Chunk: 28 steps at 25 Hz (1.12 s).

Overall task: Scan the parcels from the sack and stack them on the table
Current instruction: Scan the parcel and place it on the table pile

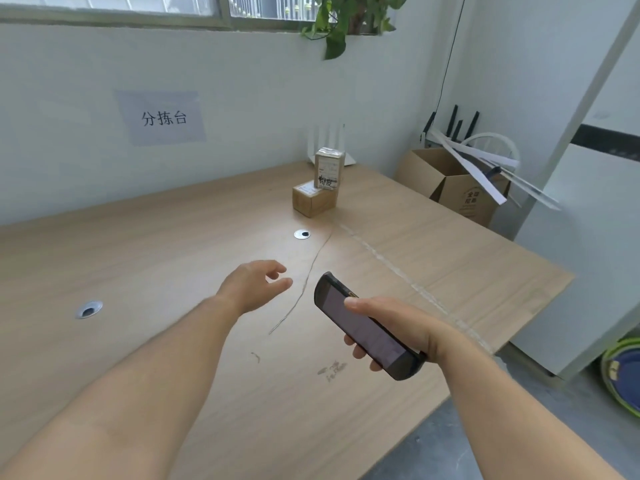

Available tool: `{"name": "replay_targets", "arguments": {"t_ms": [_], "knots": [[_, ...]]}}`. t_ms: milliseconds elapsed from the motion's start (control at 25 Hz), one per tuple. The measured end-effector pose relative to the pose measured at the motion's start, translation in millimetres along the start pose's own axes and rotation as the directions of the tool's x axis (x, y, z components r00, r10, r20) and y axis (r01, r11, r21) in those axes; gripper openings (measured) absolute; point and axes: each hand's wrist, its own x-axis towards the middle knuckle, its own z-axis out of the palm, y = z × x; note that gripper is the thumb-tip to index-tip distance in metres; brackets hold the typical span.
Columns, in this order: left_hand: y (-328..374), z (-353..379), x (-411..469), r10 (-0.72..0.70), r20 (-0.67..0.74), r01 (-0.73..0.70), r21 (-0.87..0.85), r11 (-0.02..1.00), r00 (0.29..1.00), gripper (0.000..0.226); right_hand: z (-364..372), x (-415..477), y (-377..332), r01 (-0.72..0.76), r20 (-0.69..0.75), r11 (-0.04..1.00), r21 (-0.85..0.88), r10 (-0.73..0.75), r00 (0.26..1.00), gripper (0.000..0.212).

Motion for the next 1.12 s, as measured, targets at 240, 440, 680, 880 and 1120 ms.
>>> {"name": "replay_targets", "arguments": {"t_ms": [240, 440, 680, 880, 1120], "knots": [[59, 41, 70, -0.035, 0.003, 0.035, 0.038, 0.999, 0.999, 0.043, -104, 38, 8, 0.011, 0.055, 1.0, -0.009, -0.011, 0.998, 0.066], [128, 59, 128, -0.066, -0.053, 0.072, 0.102, 0.992, 0.996, 0.054, -213, 53, 10, 0.018, 0.101, 1.0, -0.023, -0.015, 0.995, 0.064], [181, 67, 179, -0.064, -0.089, 0.081, 0.198, 0.977, 0.994, 0.062, -285, 82, 2, 0.05, 0.16, 0.999, -0.003, -0.049, 0.986, 0.067], [187, 61, 228, -0.041, -0.109, 0.062, 0.193, 0.979, 0.993, 0.068, -312, 122, -15, 0.048, 0.192, 0.997, -0.053, -0.037, 0.981, 0.072], [181, 43, 297, -0.022, -0.112, 0.053, 0.28, 0.958, 0.993, 0.072, -334, 178, -45, 0.053, 0.187, 0.996, -0.074, -0.038, 0.982, 0.069]]}}
